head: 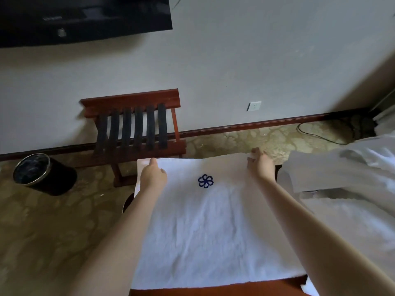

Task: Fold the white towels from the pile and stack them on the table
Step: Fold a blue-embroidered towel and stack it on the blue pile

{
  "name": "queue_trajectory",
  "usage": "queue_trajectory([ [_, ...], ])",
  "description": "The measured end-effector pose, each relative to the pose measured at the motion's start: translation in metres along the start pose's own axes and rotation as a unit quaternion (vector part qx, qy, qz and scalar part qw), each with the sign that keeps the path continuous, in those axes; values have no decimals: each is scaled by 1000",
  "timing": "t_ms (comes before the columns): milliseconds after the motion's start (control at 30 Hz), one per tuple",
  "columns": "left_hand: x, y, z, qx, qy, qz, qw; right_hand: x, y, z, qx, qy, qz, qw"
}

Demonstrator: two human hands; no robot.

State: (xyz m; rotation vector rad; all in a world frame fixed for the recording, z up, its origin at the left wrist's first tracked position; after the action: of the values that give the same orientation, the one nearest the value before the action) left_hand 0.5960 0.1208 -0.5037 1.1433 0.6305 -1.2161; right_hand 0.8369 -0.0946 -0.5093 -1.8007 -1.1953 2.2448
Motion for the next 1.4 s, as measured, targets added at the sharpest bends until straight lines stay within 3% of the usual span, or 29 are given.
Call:
queue_trajectory([
  [100, 32, -13, 2, 21, -44, -2, 999, 24, 4, 17, -24, -65, -2, 998],
  [200, 45, -24, 25, 123, 41, -52, 990, 37, -2, 54, -111, -7, 42, 993],
  [300, 58, -42, 69, 231, 114, -29, 966, 50, -2, 109, -165, 42, 26, 985],
  [467, 87, -81, 110, 283, 69, -144, 946, 72, 13, 148, -236, -96, 134, 958],
  [633, 95, -93, 124, 253, 39, -184, 949, 75, 27, 165, -223, -138, 212, 942],
  [1400, 117, -178, 267, 193, -71, -217, 954, 29, 72, 325, -212, -193, 233, 929],
])
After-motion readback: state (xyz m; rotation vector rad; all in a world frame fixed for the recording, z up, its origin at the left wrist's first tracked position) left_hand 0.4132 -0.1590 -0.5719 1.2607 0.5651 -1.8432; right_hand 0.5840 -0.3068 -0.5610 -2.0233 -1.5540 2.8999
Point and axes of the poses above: each hand's wrist, its own z-axis away from the middle knuckle, its own x-axis out of the palm, y = z × x, the point moved 4 cm from there along -z, towards the middle knuckle, and after that the axes turned 10 degrees about -x, right-handed, at the moved point
